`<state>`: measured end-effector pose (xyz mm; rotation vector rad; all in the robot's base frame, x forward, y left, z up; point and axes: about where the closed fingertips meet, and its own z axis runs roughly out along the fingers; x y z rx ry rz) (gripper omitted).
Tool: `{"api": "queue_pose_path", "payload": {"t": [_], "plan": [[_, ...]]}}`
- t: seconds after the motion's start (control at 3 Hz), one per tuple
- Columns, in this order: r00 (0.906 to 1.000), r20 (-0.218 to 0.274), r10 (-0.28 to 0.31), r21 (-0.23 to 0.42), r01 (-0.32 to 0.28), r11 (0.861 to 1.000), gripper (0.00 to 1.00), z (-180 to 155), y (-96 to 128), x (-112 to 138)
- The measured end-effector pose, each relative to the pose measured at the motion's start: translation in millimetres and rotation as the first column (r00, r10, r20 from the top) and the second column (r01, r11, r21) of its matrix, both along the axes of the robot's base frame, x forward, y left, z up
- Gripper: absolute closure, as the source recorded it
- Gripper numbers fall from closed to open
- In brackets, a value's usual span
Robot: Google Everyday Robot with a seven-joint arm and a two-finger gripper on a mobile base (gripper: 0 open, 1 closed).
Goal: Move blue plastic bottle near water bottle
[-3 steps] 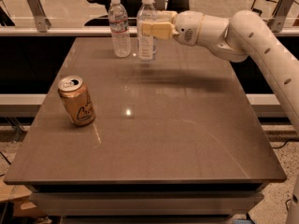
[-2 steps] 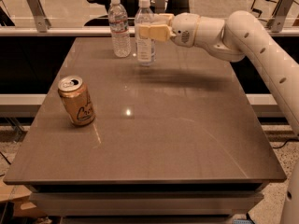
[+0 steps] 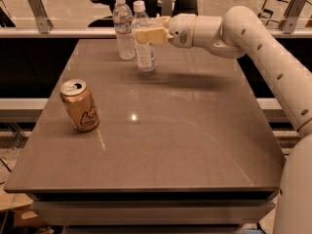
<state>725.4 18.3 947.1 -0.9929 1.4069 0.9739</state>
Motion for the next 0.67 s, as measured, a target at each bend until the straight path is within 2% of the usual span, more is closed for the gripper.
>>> {"api": "queue_pose_path", "payload": {"t": [0.67], "plan": [[0.9999,-0.016,-0.001,0.037,0.002,0.999,1.0,-4.6,-2.3,6.4]]}}
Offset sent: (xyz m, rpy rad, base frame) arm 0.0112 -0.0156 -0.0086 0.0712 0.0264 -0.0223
